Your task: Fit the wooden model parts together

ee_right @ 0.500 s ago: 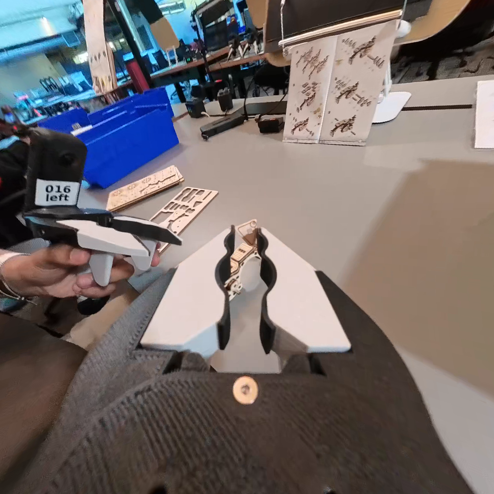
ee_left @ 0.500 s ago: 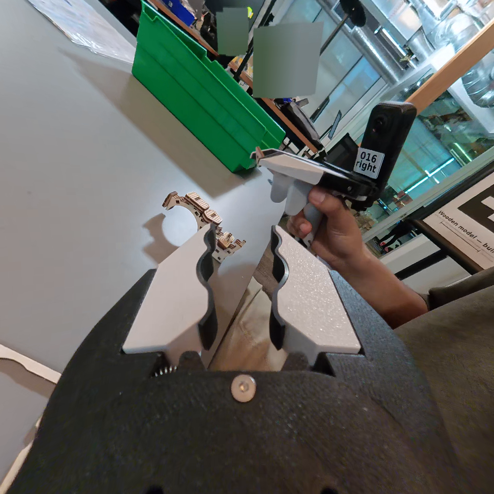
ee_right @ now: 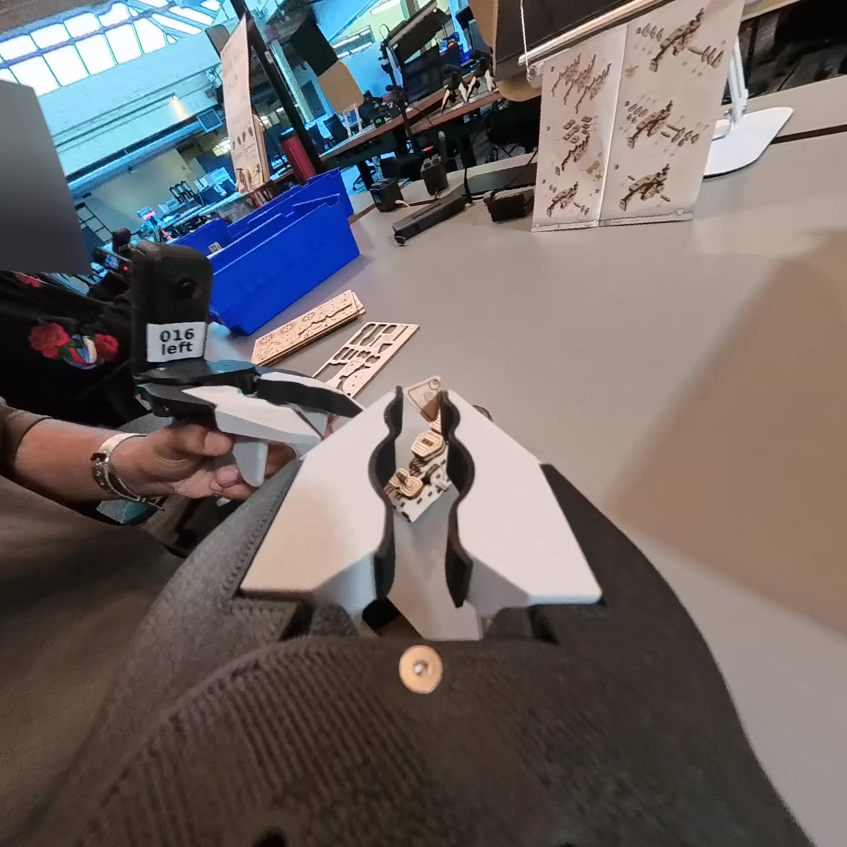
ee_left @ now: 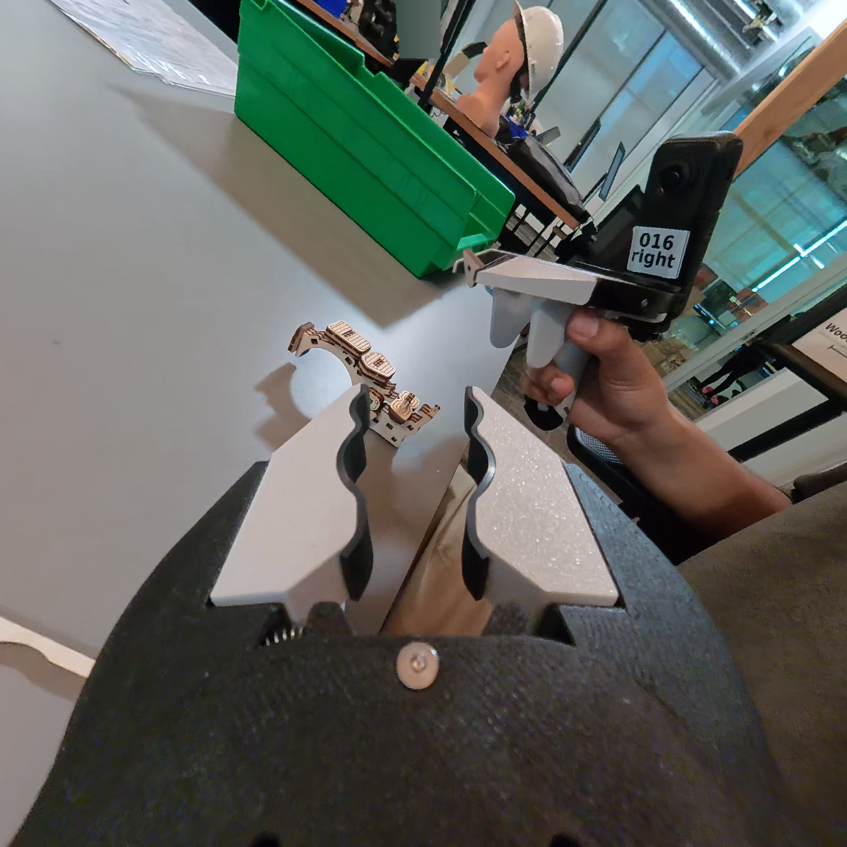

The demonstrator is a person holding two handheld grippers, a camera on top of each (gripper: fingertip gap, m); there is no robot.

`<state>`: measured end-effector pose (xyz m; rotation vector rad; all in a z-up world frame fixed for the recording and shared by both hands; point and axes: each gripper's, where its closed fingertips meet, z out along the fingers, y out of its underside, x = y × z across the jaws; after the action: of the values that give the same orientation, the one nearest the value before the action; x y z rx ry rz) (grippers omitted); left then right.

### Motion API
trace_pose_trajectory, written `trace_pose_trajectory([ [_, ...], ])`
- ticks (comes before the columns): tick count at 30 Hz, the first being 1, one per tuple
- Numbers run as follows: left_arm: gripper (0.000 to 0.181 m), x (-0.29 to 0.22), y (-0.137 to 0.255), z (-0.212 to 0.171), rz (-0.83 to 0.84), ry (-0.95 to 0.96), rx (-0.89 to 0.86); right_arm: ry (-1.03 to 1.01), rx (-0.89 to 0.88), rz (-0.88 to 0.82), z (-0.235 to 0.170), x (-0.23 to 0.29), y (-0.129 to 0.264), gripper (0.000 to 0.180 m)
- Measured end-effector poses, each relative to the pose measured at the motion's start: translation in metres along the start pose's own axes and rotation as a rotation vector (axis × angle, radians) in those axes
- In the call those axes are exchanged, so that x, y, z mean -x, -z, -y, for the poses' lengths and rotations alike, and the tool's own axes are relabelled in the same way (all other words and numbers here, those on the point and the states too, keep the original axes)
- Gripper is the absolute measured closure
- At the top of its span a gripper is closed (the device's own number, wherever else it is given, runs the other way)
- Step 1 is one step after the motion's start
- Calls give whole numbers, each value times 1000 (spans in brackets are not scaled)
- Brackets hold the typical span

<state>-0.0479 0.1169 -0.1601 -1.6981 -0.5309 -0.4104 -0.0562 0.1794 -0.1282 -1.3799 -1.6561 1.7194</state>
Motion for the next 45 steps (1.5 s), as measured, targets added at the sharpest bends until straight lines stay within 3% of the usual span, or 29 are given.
trace_pose_trajectory([
  [10,141,9,-3,-7,6,68,52,15,7,-23,2,-8,5,165],
  [18,135,23,-23,-14,77,153,156,19,349,-29,-64,-10,-9,165],
  [35,139,31,-32,-20,97,113,296,79,374,-5,-74,4,-23,165],
  [45,160,38,-30,-18,90,128,298,13,364,-64,-73,-17,-17,165],
])
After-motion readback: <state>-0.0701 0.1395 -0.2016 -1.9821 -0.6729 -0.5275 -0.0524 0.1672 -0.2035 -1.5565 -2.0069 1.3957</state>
